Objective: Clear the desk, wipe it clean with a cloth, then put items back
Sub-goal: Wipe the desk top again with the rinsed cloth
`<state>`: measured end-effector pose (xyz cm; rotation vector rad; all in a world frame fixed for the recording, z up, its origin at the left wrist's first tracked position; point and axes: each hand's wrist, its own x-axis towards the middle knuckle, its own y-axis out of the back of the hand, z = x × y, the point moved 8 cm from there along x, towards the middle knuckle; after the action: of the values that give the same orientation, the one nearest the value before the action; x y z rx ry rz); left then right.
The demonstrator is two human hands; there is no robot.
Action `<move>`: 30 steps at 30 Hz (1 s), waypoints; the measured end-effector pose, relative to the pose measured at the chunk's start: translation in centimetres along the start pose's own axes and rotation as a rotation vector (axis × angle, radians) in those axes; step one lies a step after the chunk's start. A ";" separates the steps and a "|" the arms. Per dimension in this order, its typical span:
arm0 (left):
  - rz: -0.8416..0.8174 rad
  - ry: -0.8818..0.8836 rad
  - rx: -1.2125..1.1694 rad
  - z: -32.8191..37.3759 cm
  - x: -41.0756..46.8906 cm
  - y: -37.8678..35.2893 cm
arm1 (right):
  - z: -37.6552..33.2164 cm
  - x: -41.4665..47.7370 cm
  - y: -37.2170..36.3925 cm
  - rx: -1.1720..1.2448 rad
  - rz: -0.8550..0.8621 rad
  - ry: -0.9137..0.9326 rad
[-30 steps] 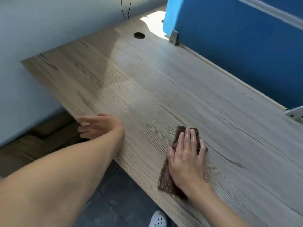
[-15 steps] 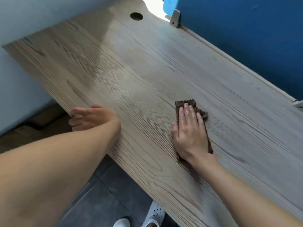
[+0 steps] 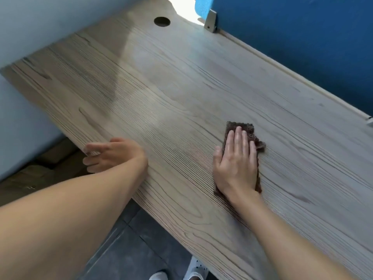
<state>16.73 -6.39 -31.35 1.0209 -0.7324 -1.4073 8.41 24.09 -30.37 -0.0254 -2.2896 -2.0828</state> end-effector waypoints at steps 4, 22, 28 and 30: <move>0.000 -0.004 0.006 0.0 -0.4 0.1 | -9.6 -5.1 -0.9 0.090 -0.041 0.233; -0.240 -0.017 0.060 0.5 -0.9 0.9 | -11.1 -3.9 -1.2 0.082 -0.062 0.485; -1.026 -0.440 0.243 8.7 -6.3 0.8 | -1.3 1.0 -0.5 0.033 -0.044 0.076; -1.082 -0.814 0.310 12.5 -8.3 -0.1 | -1.6 0.8 -0.1 0.027 0.013 -0.157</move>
<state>4.85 0.14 -24.84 1.1235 -1.0559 -2.8072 7.66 22.47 -30.30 -0.2093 -2.3971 -2.1136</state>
